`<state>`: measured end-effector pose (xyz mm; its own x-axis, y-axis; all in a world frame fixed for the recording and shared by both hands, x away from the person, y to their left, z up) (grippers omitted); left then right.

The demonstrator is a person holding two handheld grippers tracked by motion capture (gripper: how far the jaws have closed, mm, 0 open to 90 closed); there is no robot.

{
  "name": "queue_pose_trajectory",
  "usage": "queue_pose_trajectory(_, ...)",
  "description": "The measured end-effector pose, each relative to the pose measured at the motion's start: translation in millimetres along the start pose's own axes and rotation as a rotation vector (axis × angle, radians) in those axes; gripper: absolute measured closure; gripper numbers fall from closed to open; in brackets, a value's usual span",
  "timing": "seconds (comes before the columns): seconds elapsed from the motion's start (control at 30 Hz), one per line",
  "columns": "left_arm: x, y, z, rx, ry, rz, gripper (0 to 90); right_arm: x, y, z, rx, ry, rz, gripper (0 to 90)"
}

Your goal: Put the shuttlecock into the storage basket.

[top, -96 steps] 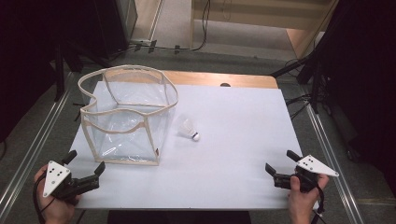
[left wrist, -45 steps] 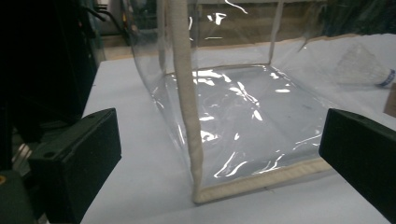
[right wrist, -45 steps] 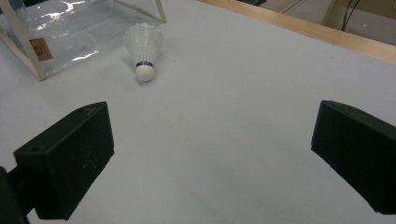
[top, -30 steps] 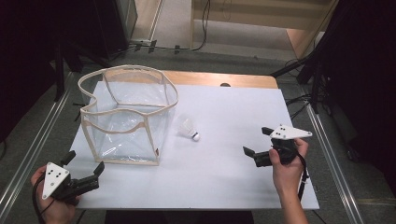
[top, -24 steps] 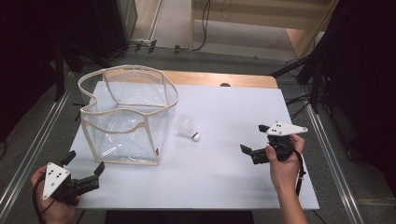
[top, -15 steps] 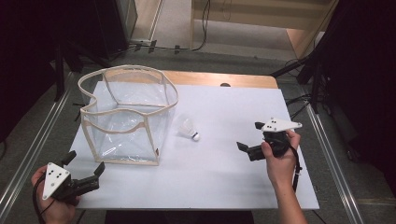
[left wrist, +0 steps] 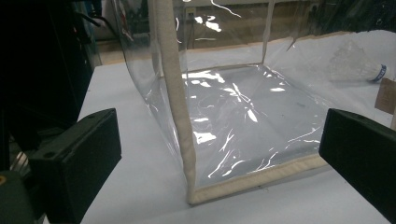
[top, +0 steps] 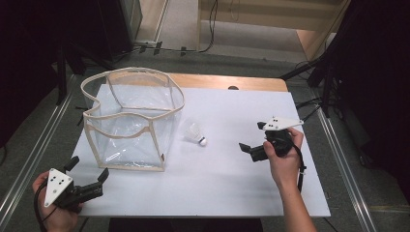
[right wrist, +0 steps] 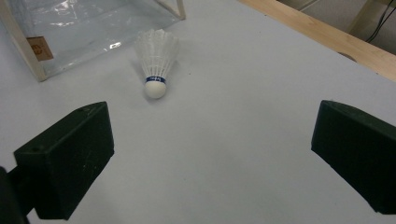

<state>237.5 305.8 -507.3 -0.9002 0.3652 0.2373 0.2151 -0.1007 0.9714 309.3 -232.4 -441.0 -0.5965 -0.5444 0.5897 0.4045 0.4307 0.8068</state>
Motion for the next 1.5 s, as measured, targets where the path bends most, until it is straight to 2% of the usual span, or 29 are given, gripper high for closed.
queue_pose_trajectory(1.23, 0.5, 0.0, -0.1, -0.003, 0.000, -0.003, 0.0, -37.2, 28.7, 8.7, 0.040, 0.033, 0.048, 0.0)
queue_pose_trajectory(1.5, 0.5, 0.0, -0.1, -0.003, 0.003, -0.002, 0.0, -45.0, 35.5, 11.1, 0.065, 0.043, 0.057, 0.0)
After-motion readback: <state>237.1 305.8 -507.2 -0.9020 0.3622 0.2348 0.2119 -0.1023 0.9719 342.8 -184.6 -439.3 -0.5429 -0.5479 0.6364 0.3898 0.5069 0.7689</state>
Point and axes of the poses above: each handheld gripper's, and its own axes: x roughly backward along the jaws, y roughly out of its top, z roughly to its left, the point moved 3 cm from there along -x, roughly forward along the jaws, and after that the axes turned 3 degrees about x, right-handed, at the moved point
